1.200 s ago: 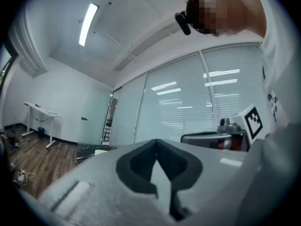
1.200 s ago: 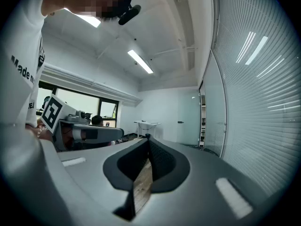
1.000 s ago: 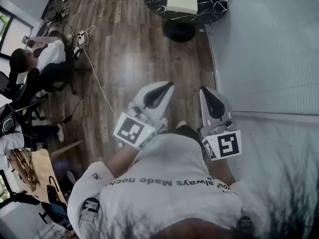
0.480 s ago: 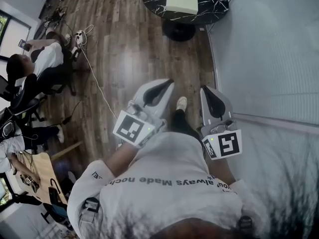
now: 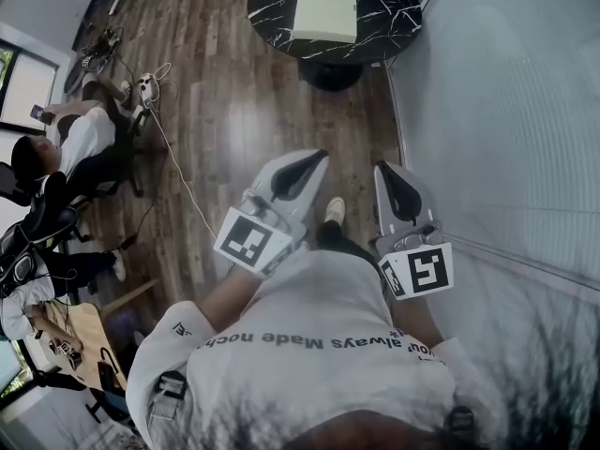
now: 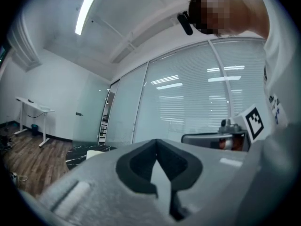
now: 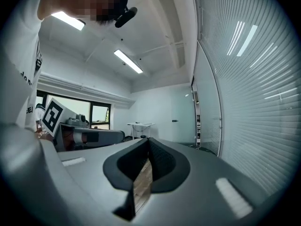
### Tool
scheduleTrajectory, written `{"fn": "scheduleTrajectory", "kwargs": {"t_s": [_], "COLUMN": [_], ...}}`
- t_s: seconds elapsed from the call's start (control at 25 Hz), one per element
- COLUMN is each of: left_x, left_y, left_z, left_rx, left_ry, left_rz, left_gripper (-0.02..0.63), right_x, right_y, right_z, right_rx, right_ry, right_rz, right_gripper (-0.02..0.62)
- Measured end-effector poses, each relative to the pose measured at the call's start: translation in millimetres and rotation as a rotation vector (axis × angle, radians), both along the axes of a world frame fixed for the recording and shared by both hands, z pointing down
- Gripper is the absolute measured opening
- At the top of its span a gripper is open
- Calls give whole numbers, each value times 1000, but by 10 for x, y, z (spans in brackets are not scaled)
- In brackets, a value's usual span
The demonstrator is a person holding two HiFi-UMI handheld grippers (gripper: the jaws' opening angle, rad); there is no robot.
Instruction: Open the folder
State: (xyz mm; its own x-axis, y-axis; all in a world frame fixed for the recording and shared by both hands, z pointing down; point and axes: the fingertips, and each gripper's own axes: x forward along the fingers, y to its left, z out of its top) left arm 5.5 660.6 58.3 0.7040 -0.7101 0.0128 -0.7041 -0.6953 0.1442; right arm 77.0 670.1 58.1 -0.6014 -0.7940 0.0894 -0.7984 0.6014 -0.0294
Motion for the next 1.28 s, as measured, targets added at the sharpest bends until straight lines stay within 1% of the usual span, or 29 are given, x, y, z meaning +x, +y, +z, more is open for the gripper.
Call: {"fn": "scheduleTrajectory", "kwargs": {"t_s": [0.28, 0.4, 0.52, 0.68, 0.84, 0.96, 1.16, 1.28], "left_x": [596, 769, 861, 904, 867, 838, 695, 533], "left_y": [-688, -882, -1018, -1240, -1460, -1678, -2146, -2479], "left_z": [4, 20, 35, 41, 96, 86, 76, 81], "left_rx": [5, 4, -3, 3, -14, -6, 3, 9], "left_ry": [-26, -32, -35, -42, -55, -51, -40, -42], "left_rz": [-2, -16, -27, -45, -60, -61, -64, -61], "left_gripper": [3, 3, 3, 3, 3, 3, 3, 3], "right_x": [609, 788, 873, 912, 883, 843, 650, 481], "right_y": [-669, -871, -1007, -1242, -1467, -1684, -2140, -2479], "right_z": [-6, 13, 9, 13, -6, -9, 28, 35], "right_rx": [16, 10, 6, 10, 15, 18, 11, 7], "right_ry": [-1, 2, 1, -1, -8, -1, 12, 22], "right_rz": [-1, -11, -25, -48, -61, -63, -71, -75], "right_gripper": [2, 2, 2, 2, 2, 2, 2, 2]}}
